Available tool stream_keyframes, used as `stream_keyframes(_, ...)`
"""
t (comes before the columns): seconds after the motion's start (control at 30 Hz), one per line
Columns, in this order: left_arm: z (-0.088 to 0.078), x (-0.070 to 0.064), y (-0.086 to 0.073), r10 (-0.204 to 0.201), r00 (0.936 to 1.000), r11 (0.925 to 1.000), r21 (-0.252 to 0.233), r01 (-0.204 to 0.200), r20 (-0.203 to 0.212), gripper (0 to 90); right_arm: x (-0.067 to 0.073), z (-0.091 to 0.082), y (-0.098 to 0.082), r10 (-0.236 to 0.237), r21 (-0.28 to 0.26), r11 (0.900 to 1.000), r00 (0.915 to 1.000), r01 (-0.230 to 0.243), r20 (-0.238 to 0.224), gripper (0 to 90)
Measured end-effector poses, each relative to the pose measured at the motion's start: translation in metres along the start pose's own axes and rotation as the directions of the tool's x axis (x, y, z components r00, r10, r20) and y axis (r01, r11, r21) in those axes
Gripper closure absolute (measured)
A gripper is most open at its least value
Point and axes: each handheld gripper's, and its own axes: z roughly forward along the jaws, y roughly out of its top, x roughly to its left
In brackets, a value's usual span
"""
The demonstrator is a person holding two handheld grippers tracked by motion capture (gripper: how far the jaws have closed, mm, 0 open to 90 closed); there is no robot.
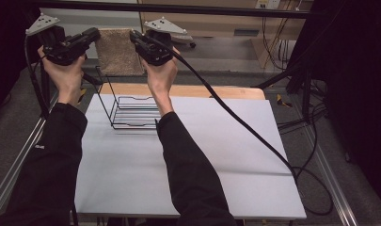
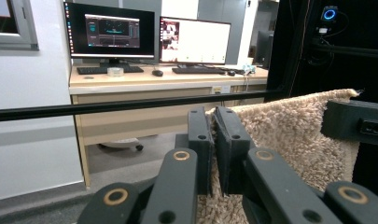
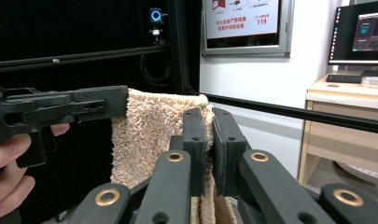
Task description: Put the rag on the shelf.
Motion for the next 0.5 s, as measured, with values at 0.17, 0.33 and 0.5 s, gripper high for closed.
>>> stream_keyframes(0.17,0.009,0.004,-0.005,-0.008,1.0,0.9999,0.012,0.008,0.001,85.0,-0.006,0.006,-0.002,-0.001,0.012,1.0,1.0,0.001,0.006,85.2)
stream_keyframes(0.33,0.013,0.006,-0.008,0.008,1.0,0.9997,0.025,-0.008,-0.004,85.0,-0.01,0.012,-0.006,-0.004,0.033,0.999,0.9998,0.003,0.019,85.1)
stream_keyframes(0.5,0.016,0.011,-0.015,-0.007,1.0,0.9991,0.041,0.007,-0.007,85.0,-0.01,0.016,-0.012,-0.02,0.049,0.999,0.9995,0.018,0.025,85.1)
